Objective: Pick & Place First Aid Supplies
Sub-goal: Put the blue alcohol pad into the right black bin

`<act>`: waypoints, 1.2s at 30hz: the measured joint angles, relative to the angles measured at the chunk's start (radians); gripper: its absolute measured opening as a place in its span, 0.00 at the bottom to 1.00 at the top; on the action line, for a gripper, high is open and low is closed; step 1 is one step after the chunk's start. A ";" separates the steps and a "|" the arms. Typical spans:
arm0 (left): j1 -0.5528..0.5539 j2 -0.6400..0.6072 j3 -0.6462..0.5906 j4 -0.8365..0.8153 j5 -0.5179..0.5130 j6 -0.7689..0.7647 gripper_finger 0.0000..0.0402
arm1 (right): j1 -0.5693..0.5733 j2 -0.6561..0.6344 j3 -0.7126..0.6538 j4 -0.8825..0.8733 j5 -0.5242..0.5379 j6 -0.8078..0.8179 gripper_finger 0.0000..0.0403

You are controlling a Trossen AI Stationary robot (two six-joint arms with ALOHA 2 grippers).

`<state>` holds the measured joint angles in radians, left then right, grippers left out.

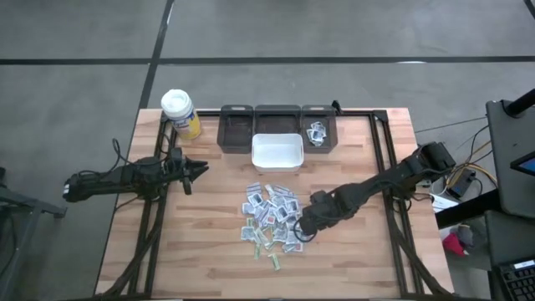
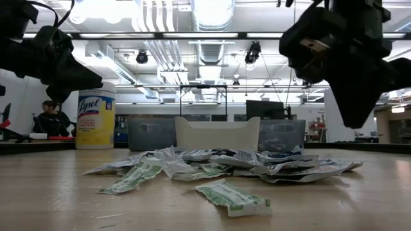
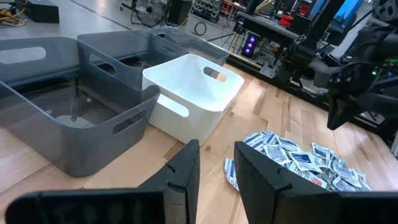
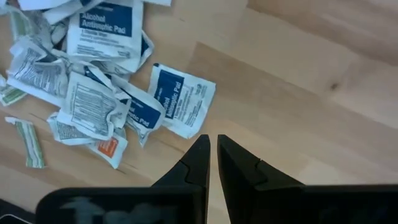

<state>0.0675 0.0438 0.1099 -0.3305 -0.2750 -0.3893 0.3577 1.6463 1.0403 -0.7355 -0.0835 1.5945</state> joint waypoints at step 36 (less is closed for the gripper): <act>0.000 0.005 0.000 0.000 0.000 0.000 0.23 | -0.024 0.199 0.083 -0.003 -0.053 0.029 0.35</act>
<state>0.0677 0.0490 0.1097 -0.3305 -0.2749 -0.3893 0.3336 1.8453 1.1235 -0.7388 -0.1361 1.6234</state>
